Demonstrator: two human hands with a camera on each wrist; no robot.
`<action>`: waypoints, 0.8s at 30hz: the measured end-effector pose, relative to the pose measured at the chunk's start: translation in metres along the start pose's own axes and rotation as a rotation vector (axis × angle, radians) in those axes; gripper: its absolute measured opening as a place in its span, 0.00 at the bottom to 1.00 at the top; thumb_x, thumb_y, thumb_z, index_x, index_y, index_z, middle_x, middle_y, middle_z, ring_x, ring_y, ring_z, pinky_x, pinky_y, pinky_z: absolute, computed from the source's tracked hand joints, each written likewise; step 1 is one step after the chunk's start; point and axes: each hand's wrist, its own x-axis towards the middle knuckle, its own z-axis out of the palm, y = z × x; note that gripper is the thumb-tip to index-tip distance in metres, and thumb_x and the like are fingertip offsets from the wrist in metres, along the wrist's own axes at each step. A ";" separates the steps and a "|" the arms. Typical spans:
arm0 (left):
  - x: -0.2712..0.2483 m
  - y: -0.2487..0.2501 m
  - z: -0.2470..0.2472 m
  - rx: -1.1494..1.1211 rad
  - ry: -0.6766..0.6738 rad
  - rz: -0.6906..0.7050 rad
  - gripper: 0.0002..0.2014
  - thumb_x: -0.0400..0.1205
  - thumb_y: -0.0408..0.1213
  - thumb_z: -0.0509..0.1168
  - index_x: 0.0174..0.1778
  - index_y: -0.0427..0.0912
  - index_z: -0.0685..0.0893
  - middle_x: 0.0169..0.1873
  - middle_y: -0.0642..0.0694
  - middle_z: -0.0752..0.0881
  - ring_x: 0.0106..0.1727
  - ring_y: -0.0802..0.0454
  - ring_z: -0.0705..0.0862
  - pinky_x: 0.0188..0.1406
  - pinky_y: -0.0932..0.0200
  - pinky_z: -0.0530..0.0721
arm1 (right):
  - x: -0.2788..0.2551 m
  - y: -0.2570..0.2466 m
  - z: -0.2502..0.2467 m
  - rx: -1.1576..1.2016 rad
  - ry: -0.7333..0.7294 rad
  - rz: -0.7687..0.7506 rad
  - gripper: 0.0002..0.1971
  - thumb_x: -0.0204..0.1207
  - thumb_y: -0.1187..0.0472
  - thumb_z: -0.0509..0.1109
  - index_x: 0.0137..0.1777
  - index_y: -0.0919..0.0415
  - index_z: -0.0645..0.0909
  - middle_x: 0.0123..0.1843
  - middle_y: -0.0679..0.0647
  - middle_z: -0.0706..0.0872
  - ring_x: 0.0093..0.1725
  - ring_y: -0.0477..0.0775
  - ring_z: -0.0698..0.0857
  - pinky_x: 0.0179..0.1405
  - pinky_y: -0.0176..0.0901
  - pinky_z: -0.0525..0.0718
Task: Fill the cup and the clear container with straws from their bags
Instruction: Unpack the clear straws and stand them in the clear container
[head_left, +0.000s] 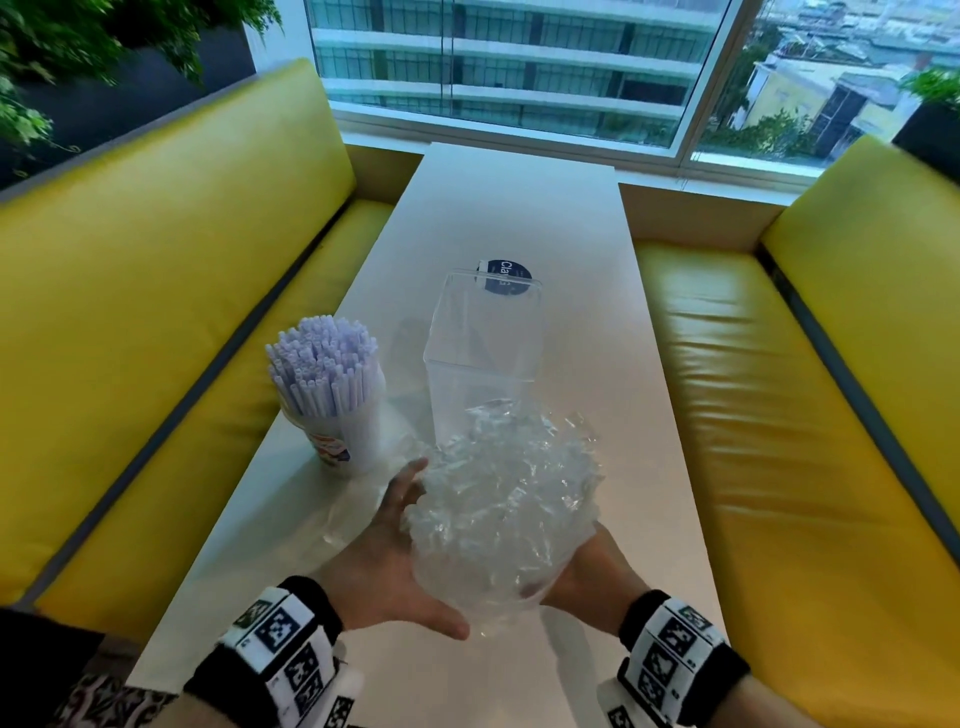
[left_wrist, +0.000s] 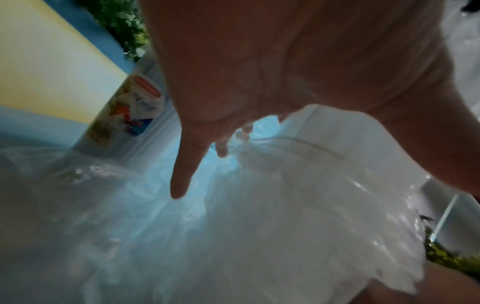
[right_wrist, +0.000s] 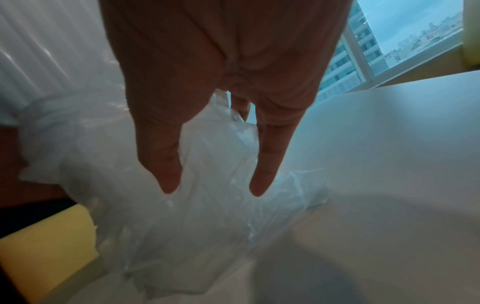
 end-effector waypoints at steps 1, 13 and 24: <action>-0.002 0.006 -0.001 -0.006 0.033 0.047 0.71 0.46 0.48 0.89 0.80 0.48 0.51 0.68 0.63 0.72 0.64 0.85 0.71 0.57 0.89 0.68 | 0.000 0.001 0.000 -0.040 -0.003 -0.012 0.42 0.55 0.40 0.86 0.69 0.54 0.79 0.58 0.36 0.87 0.59 0.34 0.85 0.59 0.34 0.82; 0.000 0.019 0.014 0.103 0.278 0.242 0.31 0.57 0.59 0.79 0.56 0.59 0.81 0.52 0.82 0.82 0.58 0.84 0.78 0.63 0.86 0.67 | -0.008 -0.036 -0.042 -0.267 -0.091 -0.174 0.63 0.50 0.40 0.87 0.82 0.41 0.51 0.74 0.33 0.57 0.75 0.40 0.59 0.75 0.38 0.65; 0.008 0.007 0.005 0.133 0.308 0.207 0.41 0.55 0.68 0.78 0.60 0.48 0.84 0.52 0.68 0.86 0.56 0.78 0.82 0.56 0.85 0.71 | -0.023 -0.091 -0.055 -0.302 0.187 -0.144 0.38 0.58 0.52 0.86 0.69 0.47 0.74 0.46 0.36 0.81 0.39 0.44 0.85 0.38 0.31 0.85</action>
